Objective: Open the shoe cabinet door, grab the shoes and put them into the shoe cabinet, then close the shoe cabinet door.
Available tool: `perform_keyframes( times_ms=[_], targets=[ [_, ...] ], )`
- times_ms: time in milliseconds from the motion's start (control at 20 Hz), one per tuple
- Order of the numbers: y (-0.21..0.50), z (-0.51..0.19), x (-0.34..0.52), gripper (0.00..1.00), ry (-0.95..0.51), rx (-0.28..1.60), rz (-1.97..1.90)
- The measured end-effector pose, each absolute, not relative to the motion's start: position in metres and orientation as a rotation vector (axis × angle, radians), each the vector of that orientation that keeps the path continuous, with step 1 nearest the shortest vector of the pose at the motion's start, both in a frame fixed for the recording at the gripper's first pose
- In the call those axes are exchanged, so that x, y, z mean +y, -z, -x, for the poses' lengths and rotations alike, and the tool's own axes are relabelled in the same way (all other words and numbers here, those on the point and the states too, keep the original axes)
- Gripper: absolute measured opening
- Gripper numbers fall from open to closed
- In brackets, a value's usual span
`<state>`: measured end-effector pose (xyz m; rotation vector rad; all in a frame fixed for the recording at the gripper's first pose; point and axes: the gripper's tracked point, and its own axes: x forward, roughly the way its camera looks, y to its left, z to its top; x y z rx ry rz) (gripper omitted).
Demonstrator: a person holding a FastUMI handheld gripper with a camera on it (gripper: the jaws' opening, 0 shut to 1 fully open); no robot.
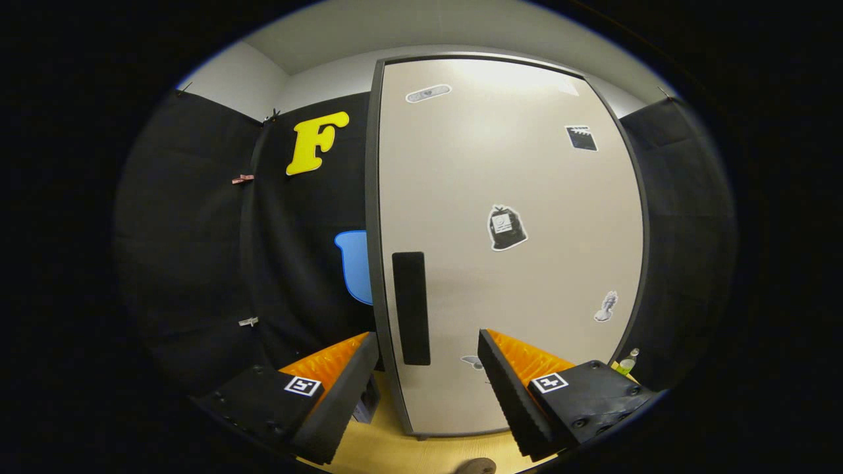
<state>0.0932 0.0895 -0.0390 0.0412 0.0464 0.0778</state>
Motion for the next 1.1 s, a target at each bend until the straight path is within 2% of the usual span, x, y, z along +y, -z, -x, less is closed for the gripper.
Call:
perform_keyframes(
  times_ms=[350, 450, 550, 650, 700, 850, 900, 1050, 1100],
  targets=[
    [0.056, -0.142, 0.097, 0.99, -0.023, 0.072, -0.038],
    [0.064, -0.152, 0.092, 0.96, 0.01, 0.093, -0.034],
    [0.07, -0.16, 0.091, 0.89, 0.022, 0.109, -0.033],
    [0.075, -0.164, 0.093, 0.76, 0.026, 0.12, -0.021],
    [0.076, -0.165, 0.092, 0.66, 0.033, 0.117, -0.011],
    [0.073, -0.162, 0.098, 0.51, 0.016, 0.101, -0.006],
    [0.074, -0.162, 0.099, 0.39, 0.018, 0.102, -0.007],
    [0.075, -0.162, 0.099, 0.35, 0.015, 0.111, -0.009],
    [0.075, -0.163, 0.098, 0.27, 0.021, 0.115, 0.004]
  ],
)
